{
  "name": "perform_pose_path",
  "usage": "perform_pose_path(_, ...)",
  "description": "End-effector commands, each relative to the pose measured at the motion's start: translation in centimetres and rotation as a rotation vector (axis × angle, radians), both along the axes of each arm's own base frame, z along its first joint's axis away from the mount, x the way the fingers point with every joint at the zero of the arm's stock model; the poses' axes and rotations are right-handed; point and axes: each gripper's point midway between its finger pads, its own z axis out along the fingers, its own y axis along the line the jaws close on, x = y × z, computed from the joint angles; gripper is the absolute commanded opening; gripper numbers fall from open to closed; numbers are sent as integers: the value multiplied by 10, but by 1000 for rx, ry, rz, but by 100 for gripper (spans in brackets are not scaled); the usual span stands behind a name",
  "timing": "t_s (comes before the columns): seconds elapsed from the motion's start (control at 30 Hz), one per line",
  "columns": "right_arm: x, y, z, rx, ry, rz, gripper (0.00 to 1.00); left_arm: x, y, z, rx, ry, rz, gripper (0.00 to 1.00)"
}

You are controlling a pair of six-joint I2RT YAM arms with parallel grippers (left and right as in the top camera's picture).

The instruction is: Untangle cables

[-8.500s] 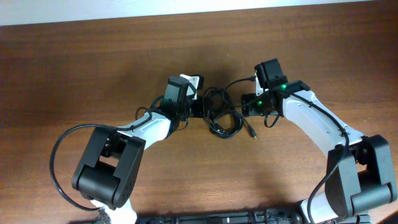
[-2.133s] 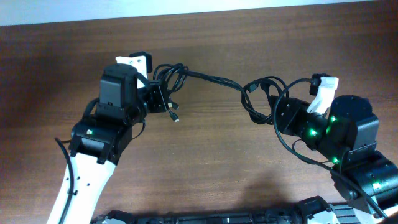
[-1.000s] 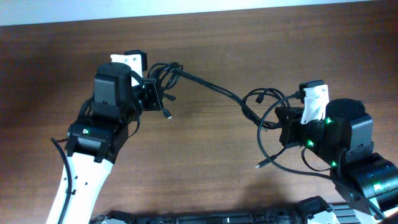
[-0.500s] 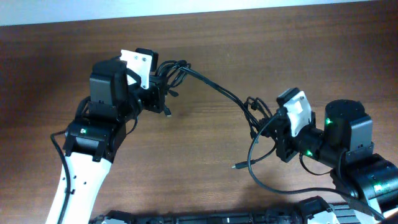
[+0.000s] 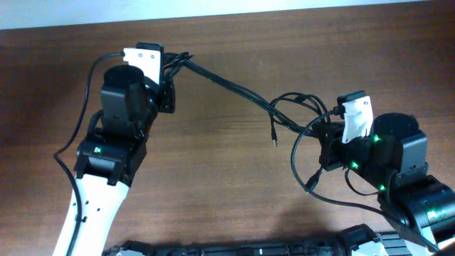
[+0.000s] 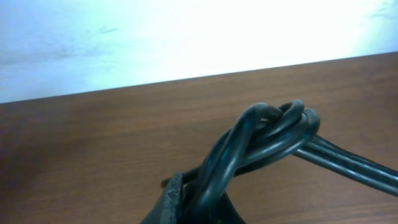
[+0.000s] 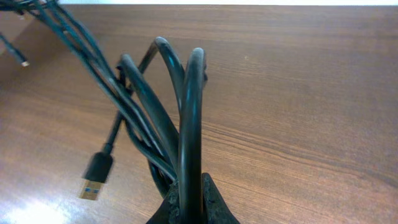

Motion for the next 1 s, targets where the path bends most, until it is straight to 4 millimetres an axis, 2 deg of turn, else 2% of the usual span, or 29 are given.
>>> perform_pose_path(0.0,3,-25,3,-43,-11,-141,4,5,55,19,75,-72,240,0)
perform_pose_path(0.17,3,-26,3,-47,-11,-146,4,7,74,20,75,-77,289,0)
perform_pose_path(0.3,3,-26,3,-47,-11,-146,4,7,102,22,75,-83,361,0)
perform_pose_path(0.4,4,-29,3,-57,-15,-163,4,7,114,22,104,-78,371,0)
perform_pose_path(0.43,4,-30,3,-60,-16,-168,5,7,115,22,109,-77,366,0)
perform_pose_path(0.5,4,-30,4,-46,-15,-178,15,8,110,21,95,-75,337,0)
perform_pose_path(0.63,5,-30,5,-36,-20,-182,19,12,81,19,57,-70,165,0)
perform_pose_path(0.67,5,-30,5,-37,-19,-182,23,12,73,20,45,-73,122,0)
perform_pose_path(0.8,5,-29,5,-35,-18,-179,64,9,30,26,-49,-93,-116,0)
perform_pose_path(0.83,5,-28,5,-33,-18,-176,70,8,22,28,-68,-95,-158,0)
perform_pose_path(0.87,5,-27,5,-26,-16,-167,82,6,15,29,-86,-99,-198,0)
perform_pose_path(0.93,4,-23,5,-14,-13,-147,99,2,2,34,-119,-111,-276,0)
perform_pose_path(0.97,4,-22,5,-12,-11,-144,99,-1,-7,38,-138,-123,-324,0)
